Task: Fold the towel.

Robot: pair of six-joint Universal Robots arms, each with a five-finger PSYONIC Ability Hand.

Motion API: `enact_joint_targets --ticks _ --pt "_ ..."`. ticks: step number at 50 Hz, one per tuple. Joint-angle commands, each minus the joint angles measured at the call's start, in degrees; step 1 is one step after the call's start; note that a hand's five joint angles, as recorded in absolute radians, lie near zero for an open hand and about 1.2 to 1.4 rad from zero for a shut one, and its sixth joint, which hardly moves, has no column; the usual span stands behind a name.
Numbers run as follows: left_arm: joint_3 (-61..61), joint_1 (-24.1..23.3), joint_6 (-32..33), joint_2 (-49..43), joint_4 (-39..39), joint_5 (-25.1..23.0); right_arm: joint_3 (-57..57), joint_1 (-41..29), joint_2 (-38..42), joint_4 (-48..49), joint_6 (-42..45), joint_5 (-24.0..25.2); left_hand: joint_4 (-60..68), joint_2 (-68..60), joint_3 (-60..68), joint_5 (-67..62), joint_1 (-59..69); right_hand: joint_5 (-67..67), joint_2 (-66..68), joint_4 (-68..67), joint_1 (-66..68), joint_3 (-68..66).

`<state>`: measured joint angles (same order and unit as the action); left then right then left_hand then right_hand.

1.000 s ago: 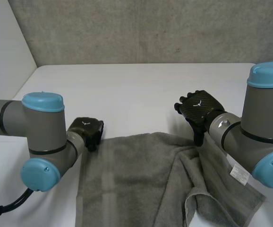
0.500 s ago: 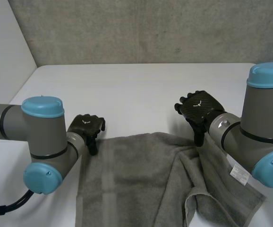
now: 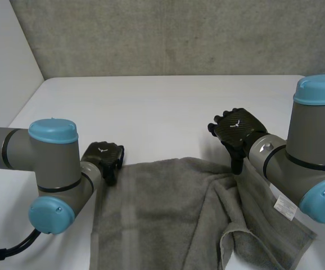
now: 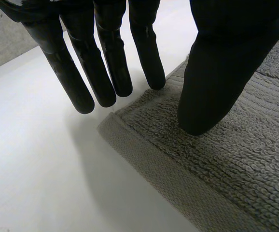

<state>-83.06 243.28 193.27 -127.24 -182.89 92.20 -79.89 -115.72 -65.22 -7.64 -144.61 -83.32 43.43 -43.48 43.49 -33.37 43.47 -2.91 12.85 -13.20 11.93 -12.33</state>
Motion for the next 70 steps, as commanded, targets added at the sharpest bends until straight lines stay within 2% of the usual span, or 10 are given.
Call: enact_joint_targets --ticks 1,11,32,34,36,39,41,55,61,70 --pt "0.0 0.0 0.1 -0.2 -0.1 0.0 -0.1 0.0 0.1 0.0 0.0 0.0 4.8 -4.8 4.7 -4.9 4.8 2.9 -2.8 3.2 -1.9 2.3" --pt "0.0 0.0 0.1 -0.3 -0.3 -0.2 -0.2 0.0 0.0 0.0 0.0 0.0 -2.1 2.1 -2.2 2.0 -2.1 2.9 -2.8 3.2 -1.9 2.3" --pt "0.0 0.0 0.1 -1.2 -0.2 -0.2 -0.2 0.0 0.5 0.0 0.0 0.0 -1.8 1.8 -1.8 1.7 -1.8 2.9 -2.8 3.2 -1.9 2.3" --pt "0.0 0.0 0.1 -1.2 -0.2 -0.2 -0.2 0.0 0.7 0.0 0.0 0.0 -0.4 0.5 -0.5 0.4 -0.5 2.9 -2.8 3.2 -1.9 2.3" --pt "-0.1 -0.1 0.1 -1.1 -0.3 -0.2 -0.2 -0.1 0.8 0.0 0.0 0.0 12.5 -12.4 12.4 -12.5 12.4 2.9 -2.8 3.2 -1.9 2.3" --pt "-0.3 -0.1 0.1 -0.9 -0.3 -0.2 -0.2 -0.1 0.8 0.0 0.0 0.0 20.1 -20.1 20.0 -20.2 20.1 2.9 -2.8 3.2 -1.9 2.3" --pt "-0.6 -0.1 0.1 -0.6 -0.5 -0.2 -0.2 -0.1 0.8 0.0 0.0 0.0 36.5 -36.5 36.4 -36.6 36.5 2.9 -2.8 3.2 -1.9 2.3" --pt "-6.3 -1.2 -0.1 9.6 -12.1 0.1 0.3 0.1 0.7 0.0 -0.1 -0.1 36.6 -36.5 36.5 -36.6 36.5 2.9 -2.8 3.2 -1.9 2.3" --pt "-6.5 -1.6 0.1 10.3 -12.1 0.1 1.7 0.4 0.3 -0.3 -0.9 0.3 36.6 -36.5 36.5 -36.6 36.5 2.9 -2.8 3.2 -1.9 2.3" --pt "-7.1 -2.9 0.4 13.7 -11.9 0.1 5.9 8.1 2.4 -1.1 -3.2 0.4 36.6 -36.5 36.5 -36.6 36.5 2.9 -2.8 3.2 -1.9 2.3"
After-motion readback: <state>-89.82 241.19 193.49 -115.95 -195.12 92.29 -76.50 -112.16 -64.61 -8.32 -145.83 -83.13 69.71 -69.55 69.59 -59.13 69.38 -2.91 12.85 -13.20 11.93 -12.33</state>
